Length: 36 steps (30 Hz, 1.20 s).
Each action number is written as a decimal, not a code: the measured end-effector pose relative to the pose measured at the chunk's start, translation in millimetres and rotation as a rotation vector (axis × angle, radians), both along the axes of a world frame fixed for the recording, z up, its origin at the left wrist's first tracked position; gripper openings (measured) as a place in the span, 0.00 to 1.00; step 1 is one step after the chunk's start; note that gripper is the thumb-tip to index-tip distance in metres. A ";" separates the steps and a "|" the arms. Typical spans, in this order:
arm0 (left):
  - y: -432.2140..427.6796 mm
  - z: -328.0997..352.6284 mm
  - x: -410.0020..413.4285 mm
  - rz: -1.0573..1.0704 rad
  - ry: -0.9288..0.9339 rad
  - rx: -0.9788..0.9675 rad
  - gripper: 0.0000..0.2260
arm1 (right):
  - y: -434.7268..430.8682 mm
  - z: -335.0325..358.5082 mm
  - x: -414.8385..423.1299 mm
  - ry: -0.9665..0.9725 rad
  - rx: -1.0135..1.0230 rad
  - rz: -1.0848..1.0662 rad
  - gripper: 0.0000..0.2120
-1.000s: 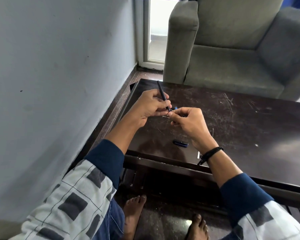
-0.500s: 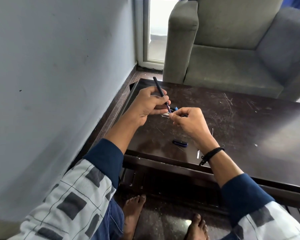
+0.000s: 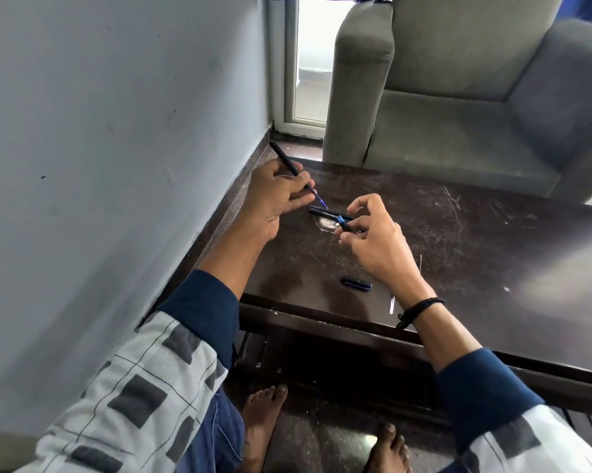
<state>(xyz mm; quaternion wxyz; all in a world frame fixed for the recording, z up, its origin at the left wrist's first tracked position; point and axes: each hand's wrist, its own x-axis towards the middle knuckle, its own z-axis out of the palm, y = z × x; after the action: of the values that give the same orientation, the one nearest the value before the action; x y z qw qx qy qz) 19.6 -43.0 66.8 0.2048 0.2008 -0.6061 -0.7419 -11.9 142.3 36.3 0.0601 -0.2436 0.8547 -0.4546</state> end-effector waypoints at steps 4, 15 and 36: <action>7.8 -2.2 -0.8 -0.047 -0.014 -0.006 0.06 | -1.8 1.0 1.9 0.001 -0.009 -0.002 0.16; 8.7 -3.8 -2.0 -0.070 -0.039 -0.030 0.06 | -3.5 -0.5 0.8 -0.025 -0.026 -0.022 0.15; 30.9 -13.0 0.4 -0.192 -0.081 -0.035 0.11 | -4.8 -2.7 -1.8 -0.012 -0.212 -0.152 0.06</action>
<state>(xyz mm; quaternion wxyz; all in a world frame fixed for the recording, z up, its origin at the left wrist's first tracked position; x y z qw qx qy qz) 20.0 -12.1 53.8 0.1115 0.1678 -0.6433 -0.7387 -13.7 137.4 33.6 0.0045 -0.1805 0.8174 -0.5471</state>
